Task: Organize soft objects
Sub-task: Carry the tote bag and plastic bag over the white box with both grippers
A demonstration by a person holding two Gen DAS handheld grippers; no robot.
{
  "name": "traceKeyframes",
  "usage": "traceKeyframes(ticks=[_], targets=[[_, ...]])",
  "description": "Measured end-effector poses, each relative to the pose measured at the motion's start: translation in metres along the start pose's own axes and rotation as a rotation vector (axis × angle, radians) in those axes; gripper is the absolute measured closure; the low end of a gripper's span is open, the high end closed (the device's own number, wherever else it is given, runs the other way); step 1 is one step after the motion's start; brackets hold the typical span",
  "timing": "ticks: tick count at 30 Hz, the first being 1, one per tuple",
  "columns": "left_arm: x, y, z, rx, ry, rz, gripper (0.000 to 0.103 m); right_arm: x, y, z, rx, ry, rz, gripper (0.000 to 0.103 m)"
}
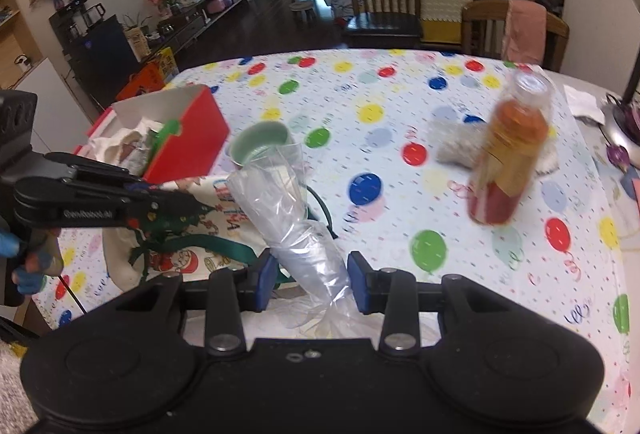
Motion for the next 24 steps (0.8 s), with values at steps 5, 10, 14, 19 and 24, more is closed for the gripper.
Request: traceKeyframes(ticks=[5,10,14,19,24], targets=[[-0.005,0.028,-0.047,-0.016,-0.077,-0.042,0.098,-0.022,0.031,-0.003,-0.019,-0.021,-0.039,0.065],[-0.012,0.063,-0.09,-0.059,-0.151,-0.071,0.098,-0.052,0.069,-0.001,-0.027,-0.041,-0.106,0.065],[-0.018,0.095,-0.12,-0.108,-0.21,-0.1,0.098,-0.082,0.104,0.004,-0.04,-0.071,-0.164,0.066],[-0.023,0.138,-0.151,-0.175,-0.273,-0.148,0.098,-0.12,0.147,0.014,-0.063,-0.112,-0.232,0.066],[-0.02,0.181,-0.171,-0.244,-0.313,-0.203,0.098,-0.155,0.184,0.038,-0.083,-0.123,-0.278,0.066]])
Point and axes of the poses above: each gripper's, at about its wrist camera, not at the fingertips, and z roughly the way its jaws point, y to its left, x to its underside, the point moved 5 cm from there along z, roughly the way its jaws point, and after that the axes turned 10 degrees about y, right-handed, at the moved point
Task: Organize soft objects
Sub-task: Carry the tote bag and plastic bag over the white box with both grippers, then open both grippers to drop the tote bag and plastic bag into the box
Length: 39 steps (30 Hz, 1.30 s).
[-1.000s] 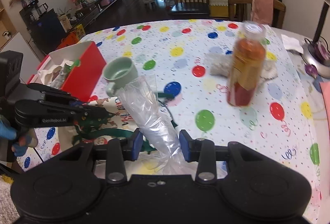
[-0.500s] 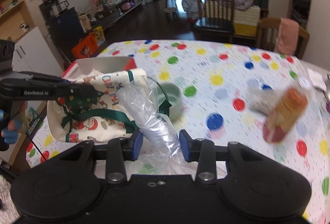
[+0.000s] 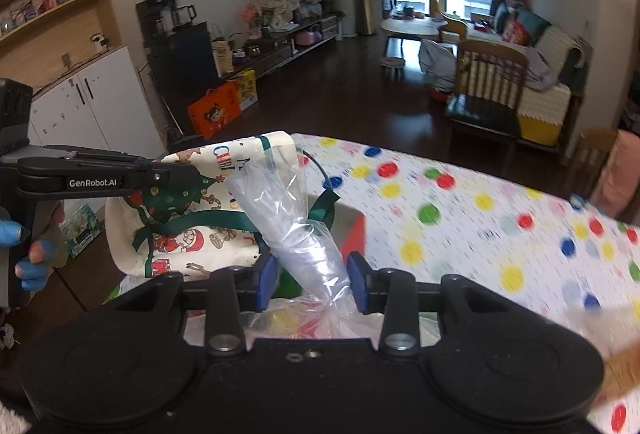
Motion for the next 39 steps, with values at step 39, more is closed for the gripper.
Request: traceKeyframes(ticks=[39], targets=[[0.072,0.112,0.088,-0.192,0.23,-0.065,0.097,-0.012,0.038,0.203,0.089,0.229,0.081,0.061]])
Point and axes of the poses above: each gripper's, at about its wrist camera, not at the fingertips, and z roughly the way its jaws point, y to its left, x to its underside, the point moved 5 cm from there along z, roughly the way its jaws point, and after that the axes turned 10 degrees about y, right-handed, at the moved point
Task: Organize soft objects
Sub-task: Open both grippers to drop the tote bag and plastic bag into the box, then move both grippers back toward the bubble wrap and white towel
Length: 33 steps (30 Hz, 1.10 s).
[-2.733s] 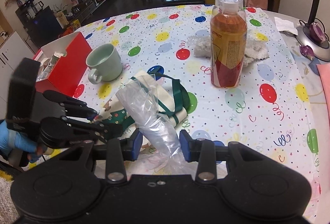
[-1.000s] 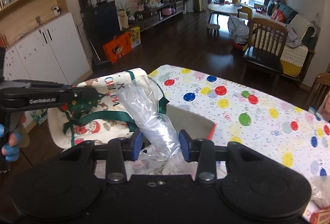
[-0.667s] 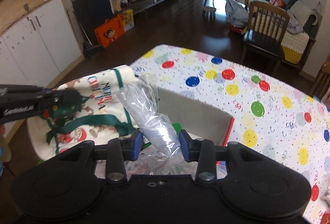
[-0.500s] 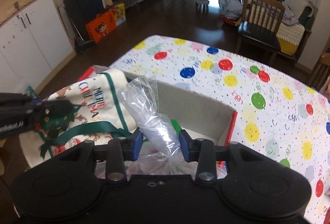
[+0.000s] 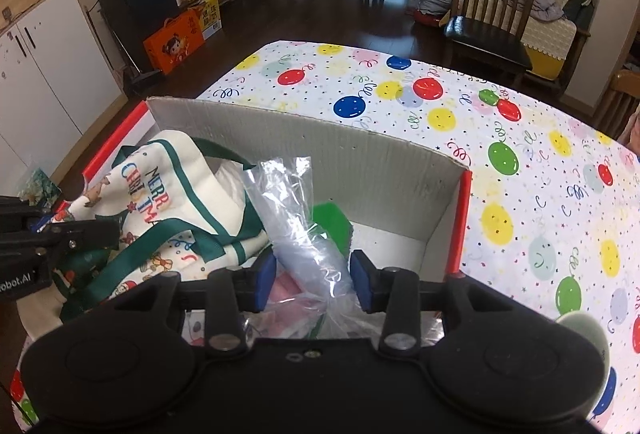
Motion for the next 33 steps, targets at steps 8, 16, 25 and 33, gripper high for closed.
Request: traceKeyframes(ticks=[8,16,25,33], targets=[[-0.001,0.002,-0.005,-0.017,0.016,0.02,0.093,0.0,0.007,-0.012,0.007,-0.041,-0.02,0.041],[0.002,0.001,-0.015,-0.003,0.008,0.026,0.02,0.003,0.01,-0.042,-0.025,-0.098,-0.007,0.032],[-0.001,-0.01,-0.05,0.006,-0.06,0.057,0.02,0.02,0.008,-0.103,-0.08,-0.204,-0.01,0.022],[-0.011,-0.044,-0.087,0.07,-0.11,0.109,0.02,0.052,-0.006,-0.163,-0.101,-0.286,0.001,0.011]])
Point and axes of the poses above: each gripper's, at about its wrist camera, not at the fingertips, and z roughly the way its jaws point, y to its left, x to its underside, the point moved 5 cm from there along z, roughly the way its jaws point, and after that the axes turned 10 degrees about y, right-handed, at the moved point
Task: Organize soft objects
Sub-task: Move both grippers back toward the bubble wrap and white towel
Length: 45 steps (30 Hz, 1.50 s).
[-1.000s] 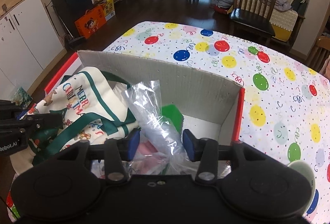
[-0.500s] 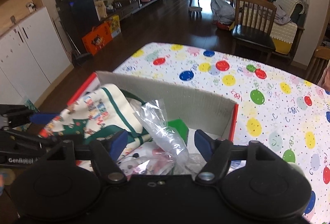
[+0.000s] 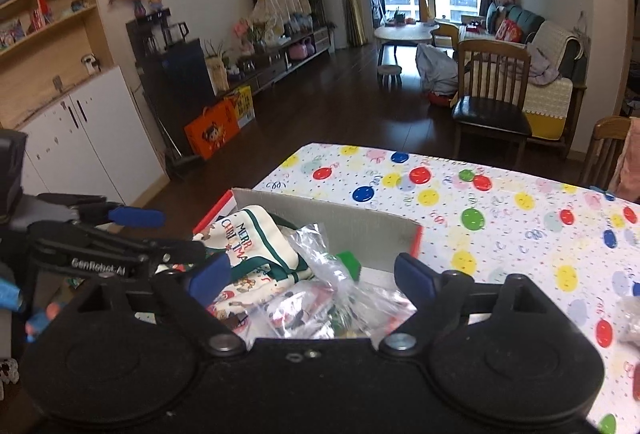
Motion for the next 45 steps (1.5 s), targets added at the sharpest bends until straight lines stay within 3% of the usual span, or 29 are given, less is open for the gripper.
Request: traceKeyframes(ticks=[11,14,17,23,30,35,41,45], targets=[[-0.017,-0.104,-0.007,0.164,-0.02,0.115,0.018,0.036,-0.066,-0.076,0.056,-0.057,0.073,0.0],[-0.023,-0.137,-0.002,0.206,-0.033,0.135,0.012,0.049,-0.092,-0.092,0.07,-0.057,0.102,0.0],[-0.029,-0.168,0.005,0.246,-0.041,0.15,0.0,0.06,-0.119,-0.108,0.095,-0.061,0.128,0.0],[-0.046,-0.23,0.027,0.294,-0.048,0.195,0.0,0.085,-0.179,-0.142,0.157,-0.07,0.189,0.0],[-0.066,-0.3,0.061,0.36,0.03,0.266,0.0,0.115,-0.242,-0.163,0.211,-0.037,0.242,0.0],[-0.09,-0.343,0.086,0.352,0.054,0.301,0.0,0.131,-0.283,-0.173,0.236,-0.027,0.27,0.0],[-0.108,-0.394,0.112,0.321,0.03,0.431,0.0,0.142,-0.337,-0.181,0.271,-0.011,0.298,0.0],[-0.113,-0.414,0.142,0.316,0.058,0.488,0.0,0.144,-0.381,-0.18,0.298,-0.002,0.341,0.0]])
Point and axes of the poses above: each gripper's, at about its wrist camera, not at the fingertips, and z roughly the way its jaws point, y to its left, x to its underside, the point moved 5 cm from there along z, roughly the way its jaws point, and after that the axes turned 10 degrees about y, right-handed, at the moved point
